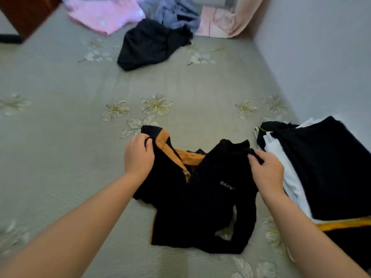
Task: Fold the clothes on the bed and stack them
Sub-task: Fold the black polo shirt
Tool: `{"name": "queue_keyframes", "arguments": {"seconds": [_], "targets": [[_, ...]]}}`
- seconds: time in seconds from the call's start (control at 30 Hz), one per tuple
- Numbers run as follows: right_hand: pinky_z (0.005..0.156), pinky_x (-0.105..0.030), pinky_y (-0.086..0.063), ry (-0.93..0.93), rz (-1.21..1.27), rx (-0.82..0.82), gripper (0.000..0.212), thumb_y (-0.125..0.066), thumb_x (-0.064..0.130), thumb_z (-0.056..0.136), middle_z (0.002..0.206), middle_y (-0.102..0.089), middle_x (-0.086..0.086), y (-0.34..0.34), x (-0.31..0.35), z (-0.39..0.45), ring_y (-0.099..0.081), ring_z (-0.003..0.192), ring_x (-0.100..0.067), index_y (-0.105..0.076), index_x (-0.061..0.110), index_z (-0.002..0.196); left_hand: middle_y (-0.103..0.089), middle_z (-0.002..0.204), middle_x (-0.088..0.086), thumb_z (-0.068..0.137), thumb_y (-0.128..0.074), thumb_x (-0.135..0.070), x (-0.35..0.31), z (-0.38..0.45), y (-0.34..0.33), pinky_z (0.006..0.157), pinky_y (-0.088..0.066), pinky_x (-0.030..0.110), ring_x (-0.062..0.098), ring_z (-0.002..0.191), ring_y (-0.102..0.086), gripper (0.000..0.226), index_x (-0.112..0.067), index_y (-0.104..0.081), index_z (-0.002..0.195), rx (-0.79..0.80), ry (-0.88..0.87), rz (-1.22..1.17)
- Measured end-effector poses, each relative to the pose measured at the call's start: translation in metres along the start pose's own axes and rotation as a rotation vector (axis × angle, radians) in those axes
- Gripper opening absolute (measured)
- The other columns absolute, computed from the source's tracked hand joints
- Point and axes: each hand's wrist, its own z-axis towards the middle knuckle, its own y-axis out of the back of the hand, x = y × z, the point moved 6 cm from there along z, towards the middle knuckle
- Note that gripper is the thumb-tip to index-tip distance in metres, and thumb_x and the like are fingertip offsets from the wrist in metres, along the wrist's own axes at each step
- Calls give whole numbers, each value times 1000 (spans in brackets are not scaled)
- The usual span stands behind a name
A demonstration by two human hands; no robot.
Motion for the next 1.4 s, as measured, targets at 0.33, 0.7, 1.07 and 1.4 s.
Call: {"name": "queue_keyframes", "arguments": {"seconds": [0.33, 0.7, 1.07, 1.4], "targets": [[68, -36, -29, 499, -143, -535, 12, -58, -5, 72, 67, -54, -27, 174, 214, -98, -54, 69, -42, -69, -8, 78, -59, 83, 27, 85, -46, -14, -140, -55, 254, 66, -41, 45, 42, 81, -56, 26, 6, -63, 85, -393, -562, 192], [67, -44, -40, 622, 9, -888, 15, -57, -9, 73, 69, -54, -27, 292, 306, -224, -53, 69, -44, -69, -6, 82, -55, 88, 31, 86, -39, -18, -158, -128, 433, 66, -38, 52, 51, 82, -51, 34, 7, -61, 88, -640, -682, 217], [69, -39, -40, 619, -33, -613, 15, -55, -3, 71, 68, -56, -26, 212, 323, -189, -55, 68, -42, -69, -7, 78, -56, 84, 30, 86, -35, -23, -89, -95, 438, 65, -40, 50, 47, 76, -53, 42, 8, -63, 85, -527, -569, 392], [80, -34, -33, 355, -193, 41, 20, -55, 6, 85, 96, -63, -22, 10, 280, -86, -49, 99, -36, -69, 2, 99, -58, 67, 23, 80, -39, -17, 25, 2, 350, 51, -46, 43, 39, 61, -56, 34, 6, -63, 73, -262, -438, 524]]}}
